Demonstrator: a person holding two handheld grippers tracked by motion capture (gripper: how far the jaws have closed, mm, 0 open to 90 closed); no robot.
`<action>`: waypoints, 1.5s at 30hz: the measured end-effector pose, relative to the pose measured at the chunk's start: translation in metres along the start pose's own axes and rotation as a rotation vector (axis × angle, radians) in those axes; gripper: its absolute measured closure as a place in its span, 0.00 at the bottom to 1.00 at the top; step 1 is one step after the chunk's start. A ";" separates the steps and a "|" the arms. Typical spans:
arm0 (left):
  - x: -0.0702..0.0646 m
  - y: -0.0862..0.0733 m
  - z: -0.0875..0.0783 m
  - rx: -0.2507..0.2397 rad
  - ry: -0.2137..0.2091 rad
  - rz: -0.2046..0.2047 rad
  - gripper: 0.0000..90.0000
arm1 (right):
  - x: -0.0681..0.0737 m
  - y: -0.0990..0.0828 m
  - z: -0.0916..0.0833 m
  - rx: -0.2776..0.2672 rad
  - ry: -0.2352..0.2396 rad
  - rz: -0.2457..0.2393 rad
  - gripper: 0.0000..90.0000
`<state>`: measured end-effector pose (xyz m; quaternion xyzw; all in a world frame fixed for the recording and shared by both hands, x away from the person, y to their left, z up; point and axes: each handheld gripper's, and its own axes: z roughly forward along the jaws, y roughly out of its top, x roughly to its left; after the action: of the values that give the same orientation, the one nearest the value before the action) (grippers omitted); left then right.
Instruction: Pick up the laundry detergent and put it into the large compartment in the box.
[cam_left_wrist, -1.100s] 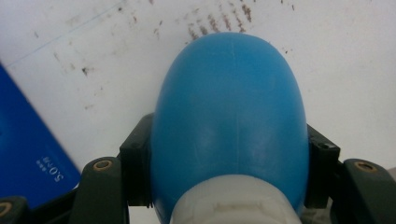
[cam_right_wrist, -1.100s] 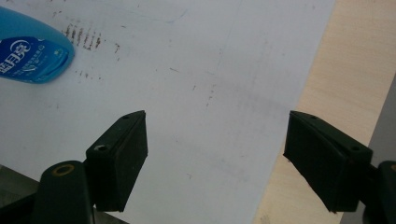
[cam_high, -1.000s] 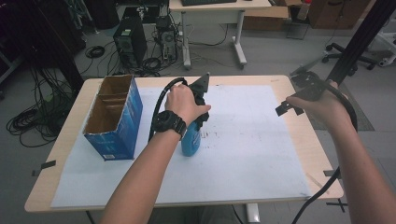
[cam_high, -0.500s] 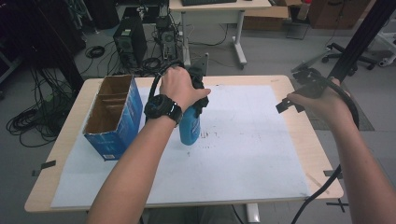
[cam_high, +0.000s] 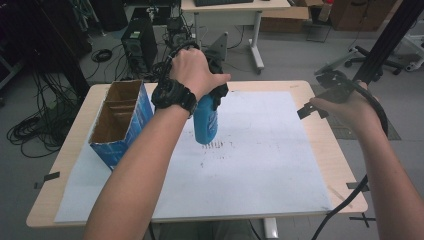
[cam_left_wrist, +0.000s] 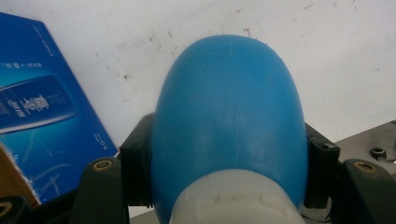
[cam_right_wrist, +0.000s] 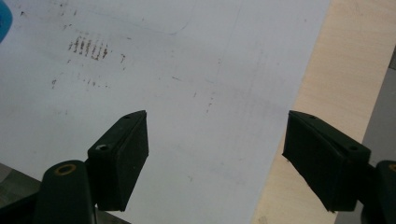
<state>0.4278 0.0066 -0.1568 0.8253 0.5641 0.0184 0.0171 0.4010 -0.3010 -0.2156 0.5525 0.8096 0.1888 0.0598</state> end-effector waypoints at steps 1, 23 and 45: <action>0.000 0.000 0.000 0.000 0.000 0.000 0.42 | 0.000 0.000 0.000 0.000 0.000 0.000 0.25; 0.010 0.006 -0.044 -0.009 0.017 -0.015 0.42 | 0.000 0.010 -0.010 -0.007 -0.001 0.011 0.25; 0.035 -0.001 -0.059 -0.009 0.033 -0.054 0.42 | 0.006 0.017 -0.013 0.004 -0.016 -0.016 0.25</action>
<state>0.4367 0.0403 -0.0975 0.8092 0.5864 0.0341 0.0118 0.4096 -0.2932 -0.1971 0.5475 0.8139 0.1826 0.0667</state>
